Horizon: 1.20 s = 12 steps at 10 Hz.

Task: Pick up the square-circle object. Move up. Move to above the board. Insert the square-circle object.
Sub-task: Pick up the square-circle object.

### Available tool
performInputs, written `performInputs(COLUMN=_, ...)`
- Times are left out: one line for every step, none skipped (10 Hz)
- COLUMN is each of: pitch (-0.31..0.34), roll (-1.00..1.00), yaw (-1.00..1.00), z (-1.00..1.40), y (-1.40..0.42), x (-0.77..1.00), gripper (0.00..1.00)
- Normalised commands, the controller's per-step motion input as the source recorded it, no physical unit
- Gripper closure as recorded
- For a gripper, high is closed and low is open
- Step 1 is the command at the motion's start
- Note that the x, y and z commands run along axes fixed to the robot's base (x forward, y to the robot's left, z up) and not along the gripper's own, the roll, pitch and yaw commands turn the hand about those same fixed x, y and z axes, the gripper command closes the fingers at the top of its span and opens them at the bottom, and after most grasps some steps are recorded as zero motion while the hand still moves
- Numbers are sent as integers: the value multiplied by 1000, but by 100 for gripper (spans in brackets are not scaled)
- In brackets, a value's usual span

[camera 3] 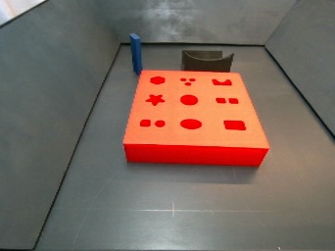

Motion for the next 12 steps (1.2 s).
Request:
performInputs(pitch=-51, roll=90, yaw=766, z=-223, y=-429, x=-343, gripper=0)
performInputs(pitch=-46, roll=81, yaw=800, z=-209, y=-406, x=-297, gripper=0)
performInputs(pitch=-76, roll=106, yaw=806, z=-320, y=-371, x=-331, gripper=0)
performInputs(pitch=-161, roll=141, yaw=703, z=-451, y=-231, x=-457, gripper=0)
performInputs(pitch=-159, roll=34, yaw=474, z=-546, y=-9, x=-411, gripper=0)
performInputs(pitch=-156, roll=26, yaw=394, z=-637, y=0, x=-411, gripper=0)
performInputs(pitch=-167, roll=39, yaw=400, z=-557, y=0, x=-489, gripper=0)
performInputs(pitch=-154, roll=17, yaw=383, z=-511, y=0, x=-409, gripper=0)
performInputs(pitch=-104, roll=-3, yaw=143, z=-577, y=-3, x=0, gripper=0)
performInputs(pitch=-59, roll=0, yaw=0, z=-626, y=0, x=14, gripper=0)
performInputs(pitch=-59, roll=-9, yaw=0, z=-586, y=0, x=0, gripper=0)
performInputs(pitch=-60, roll=-16, yaw=0, z=-489, y=0, x=0, gripper=0)
